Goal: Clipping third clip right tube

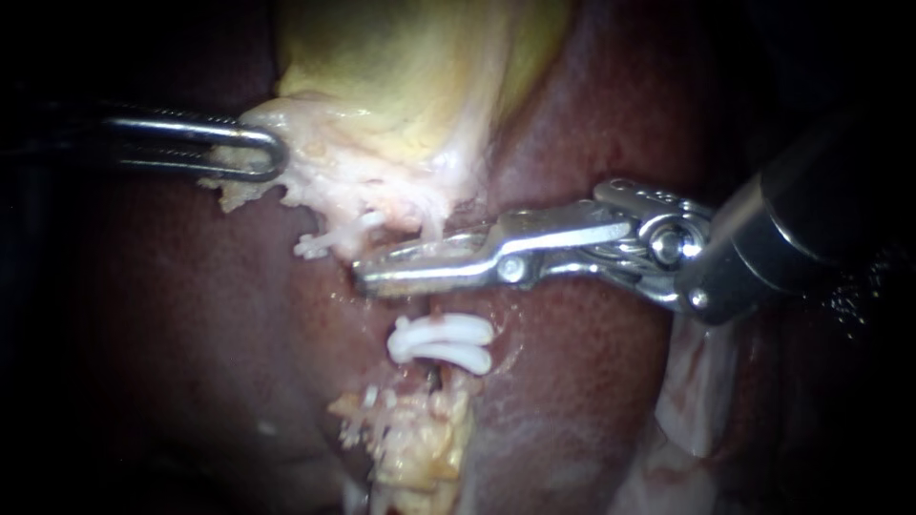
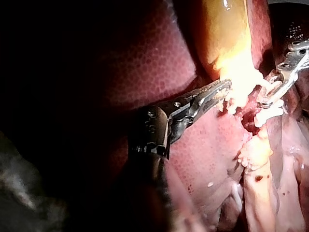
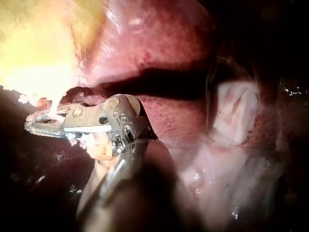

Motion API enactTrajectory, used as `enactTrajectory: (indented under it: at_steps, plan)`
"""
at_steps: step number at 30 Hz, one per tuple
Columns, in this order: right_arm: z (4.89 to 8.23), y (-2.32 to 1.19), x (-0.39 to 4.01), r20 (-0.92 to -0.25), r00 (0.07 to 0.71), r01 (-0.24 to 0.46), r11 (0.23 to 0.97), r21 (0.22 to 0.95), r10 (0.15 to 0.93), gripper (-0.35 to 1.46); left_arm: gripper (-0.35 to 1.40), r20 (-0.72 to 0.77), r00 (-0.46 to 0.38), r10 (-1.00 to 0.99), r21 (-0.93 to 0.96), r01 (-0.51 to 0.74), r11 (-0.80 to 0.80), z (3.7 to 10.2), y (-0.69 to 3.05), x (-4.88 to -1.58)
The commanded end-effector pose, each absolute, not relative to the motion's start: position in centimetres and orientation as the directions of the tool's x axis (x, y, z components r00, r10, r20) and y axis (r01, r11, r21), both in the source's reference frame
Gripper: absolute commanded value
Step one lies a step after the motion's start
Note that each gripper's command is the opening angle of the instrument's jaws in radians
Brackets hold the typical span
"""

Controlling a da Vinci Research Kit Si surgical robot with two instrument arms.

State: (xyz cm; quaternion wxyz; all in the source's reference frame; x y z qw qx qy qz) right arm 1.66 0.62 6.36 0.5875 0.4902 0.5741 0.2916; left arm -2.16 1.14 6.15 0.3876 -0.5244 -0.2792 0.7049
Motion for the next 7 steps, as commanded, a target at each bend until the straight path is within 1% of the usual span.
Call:
enactTrajectory:
  at_steps: [1, 6, 7]
  plan:
    - [6.38, 0.62, 1.65, -0.390, 0.171, 0.221, 0.350, 0.910, 0.905, -0.35, -0.35, -0.523, -0.150, 0.839, -0.800, -0.253, -0.544, 6.15, 1.14, -2.16]
    - [6.42, 0.61, 1.65, -0.392, 0.171, 0.220, 0.352, 0.910, 0.904, -0.35, -0.35, -0.523, -0.150, 0.839, -0.800, -0.253, -0.544, 6.15, 1.15, -2.16]
    - [6.43, 0.61, 1.65, -0.382, 0.174, 0.218, 0.343, 0.914, 0.908, -0.35, -0.35, -0.523, -0.150, 0.839, -0.800, -0.253, -0.544, 6.15, 1.15, -2.16]
